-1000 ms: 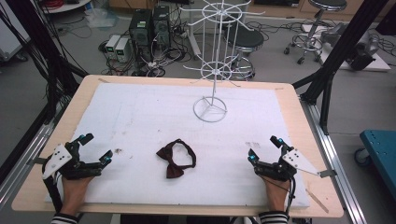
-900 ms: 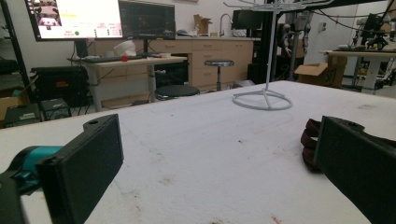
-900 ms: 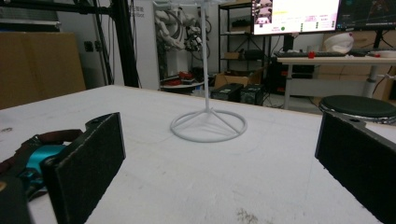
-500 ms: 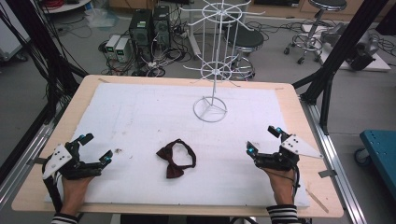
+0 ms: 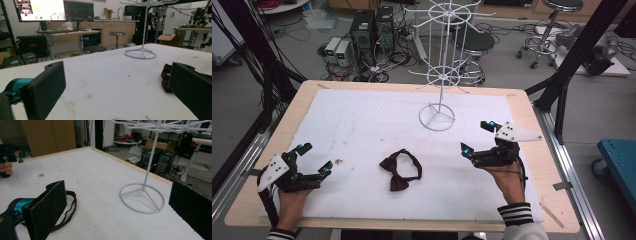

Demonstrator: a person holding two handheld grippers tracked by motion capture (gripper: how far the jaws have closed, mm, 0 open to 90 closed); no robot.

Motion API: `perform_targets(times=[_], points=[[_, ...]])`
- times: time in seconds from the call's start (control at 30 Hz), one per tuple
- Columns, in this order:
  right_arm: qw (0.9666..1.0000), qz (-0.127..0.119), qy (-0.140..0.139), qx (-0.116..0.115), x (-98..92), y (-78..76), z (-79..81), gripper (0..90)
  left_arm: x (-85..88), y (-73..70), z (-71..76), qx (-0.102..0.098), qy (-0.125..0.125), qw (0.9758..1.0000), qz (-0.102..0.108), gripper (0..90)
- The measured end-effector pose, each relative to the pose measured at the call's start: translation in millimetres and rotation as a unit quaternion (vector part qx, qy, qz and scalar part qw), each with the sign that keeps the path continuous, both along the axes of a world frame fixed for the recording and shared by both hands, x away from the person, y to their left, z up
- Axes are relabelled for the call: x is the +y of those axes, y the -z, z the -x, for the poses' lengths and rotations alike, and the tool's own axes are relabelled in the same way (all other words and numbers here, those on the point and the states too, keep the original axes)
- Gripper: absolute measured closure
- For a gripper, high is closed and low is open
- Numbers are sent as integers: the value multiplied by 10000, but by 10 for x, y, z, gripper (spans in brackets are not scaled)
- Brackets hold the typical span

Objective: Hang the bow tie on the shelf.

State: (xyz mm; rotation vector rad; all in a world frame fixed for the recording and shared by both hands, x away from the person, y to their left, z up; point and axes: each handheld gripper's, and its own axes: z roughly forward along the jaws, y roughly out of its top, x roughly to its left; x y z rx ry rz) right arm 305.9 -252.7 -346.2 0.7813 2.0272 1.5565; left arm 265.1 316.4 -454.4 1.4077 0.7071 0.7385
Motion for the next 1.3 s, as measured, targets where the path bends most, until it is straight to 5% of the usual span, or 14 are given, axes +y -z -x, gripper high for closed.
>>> perform_targets(times=[0.13,0.77,1.3], points=[[9990,395,-190,77,150,-39,-93,9,0,0,-1,0,2,10000,13,18],[9930,670,-929,286,517,-167,-217,9,-1,-1,-3,0,8,10000,0,18],[9808,1046,-1579,464,886,-245,-244,9,1,-1,-2,1,10,10000,-23,18]])
